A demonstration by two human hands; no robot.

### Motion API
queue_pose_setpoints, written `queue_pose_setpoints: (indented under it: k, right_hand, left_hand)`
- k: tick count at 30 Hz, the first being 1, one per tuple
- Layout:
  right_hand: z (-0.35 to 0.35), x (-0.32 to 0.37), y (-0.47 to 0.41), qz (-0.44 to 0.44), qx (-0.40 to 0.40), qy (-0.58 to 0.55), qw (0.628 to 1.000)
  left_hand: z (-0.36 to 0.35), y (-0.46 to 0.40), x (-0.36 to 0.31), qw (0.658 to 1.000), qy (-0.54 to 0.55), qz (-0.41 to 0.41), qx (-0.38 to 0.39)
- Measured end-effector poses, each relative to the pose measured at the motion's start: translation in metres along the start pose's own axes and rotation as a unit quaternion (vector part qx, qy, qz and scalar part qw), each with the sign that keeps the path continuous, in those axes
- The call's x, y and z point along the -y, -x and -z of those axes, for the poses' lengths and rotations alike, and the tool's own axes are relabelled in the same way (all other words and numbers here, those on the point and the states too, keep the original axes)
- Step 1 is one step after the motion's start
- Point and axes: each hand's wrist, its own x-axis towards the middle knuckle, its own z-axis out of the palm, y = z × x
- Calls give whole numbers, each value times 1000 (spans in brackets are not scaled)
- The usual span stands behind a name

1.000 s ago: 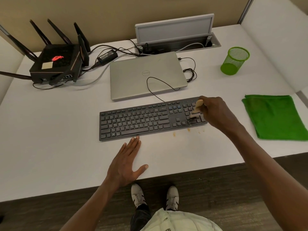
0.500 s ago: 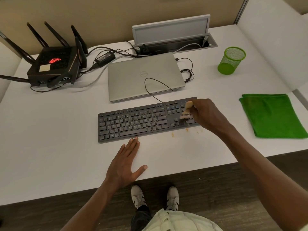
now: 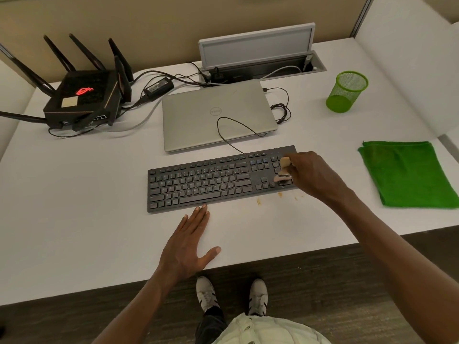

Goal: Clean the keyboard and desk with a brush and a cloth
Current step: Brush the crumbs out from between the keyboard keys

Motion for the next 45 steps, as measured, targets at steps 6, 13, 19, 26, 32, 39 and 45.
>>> queue_pose_setpoints:
  k: [6, 13, 19, 26, 32, 39, 45]
  right_hand:
    - [5, -1, -1, 14, -34, -29, 999]
    - [10, -20, 9, -23, -34, -33, 999]
    - [22, -22, 4, -9, -47, -47, 998]
    - [21, -34, 10, -48, -41, -17, 998]
    - [23, -30, 5, -175, -128, -58, 974]
    - [10, -30, 11, -232, -72, 35, 969]
    - [16, -24, -1, -241, -136, -29, 961]
  left_hand:
    - [0, 1, 0, 1000, -1, -2, -4]
    - [0, 0, 0, 1000, 0, -5, -6]
    - [0, 1, 1, 1000, -1, -3, -7]
    - [0, 0, 1, 1000, -5, -2, 1]
    - [-1, 1, 1, 1000, -5, -1, 1]
    - [0, 0, 1, 1000, 0, -2, -3]
    - [0, 1, 0, 1000, -2, -3, -2]
